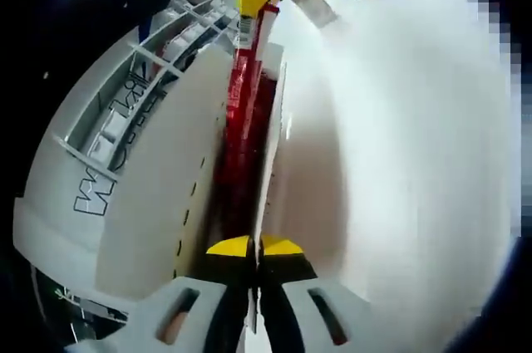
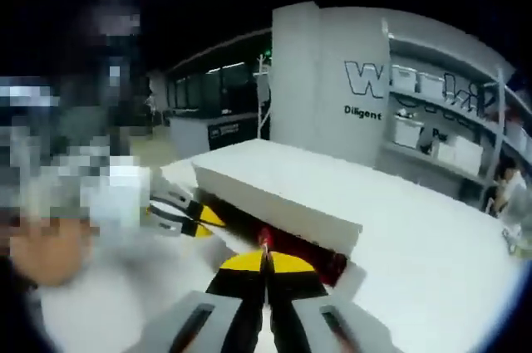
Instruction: Tear open the coffee pouch, take out the coffee, and pour the coffee from the pouch into the cup
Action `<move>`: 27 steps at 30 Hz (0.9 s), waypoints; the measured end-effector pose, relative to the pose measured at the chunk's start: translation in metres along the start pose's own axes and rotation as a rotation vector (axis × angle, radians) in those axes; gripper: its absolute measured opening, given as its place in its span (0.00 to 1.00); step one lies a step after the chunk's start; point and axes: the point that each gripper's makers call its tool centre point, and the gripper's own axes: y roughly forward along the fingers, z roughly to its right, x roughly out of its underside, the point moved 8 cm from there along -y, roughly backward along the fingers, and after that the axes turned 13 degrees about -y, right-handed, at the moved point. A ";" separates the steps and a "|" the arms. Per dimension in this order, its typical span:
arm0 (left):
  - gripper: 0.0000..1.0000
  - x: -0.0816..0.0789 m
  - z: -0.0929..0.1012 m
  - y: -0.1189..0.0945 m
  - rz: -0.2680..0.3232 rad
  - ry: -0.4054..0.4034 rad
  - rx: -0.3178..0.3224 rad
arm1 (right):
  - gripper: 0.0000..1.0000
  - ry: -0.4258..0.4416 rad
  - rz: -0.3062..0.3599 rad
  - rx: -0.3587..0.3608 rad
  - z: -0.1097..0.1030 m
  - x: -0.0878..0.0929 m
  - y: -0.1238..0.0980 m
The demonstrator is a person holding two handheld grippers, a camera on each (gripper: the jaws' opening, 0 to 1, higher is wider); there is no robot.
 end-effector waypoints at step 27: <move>0.04 0.000 -0.010 -0.001 -0.005 -0.040 0.021 | 0.01 -0.194 -0.002 0.001 -0.003 -0.008 -0.006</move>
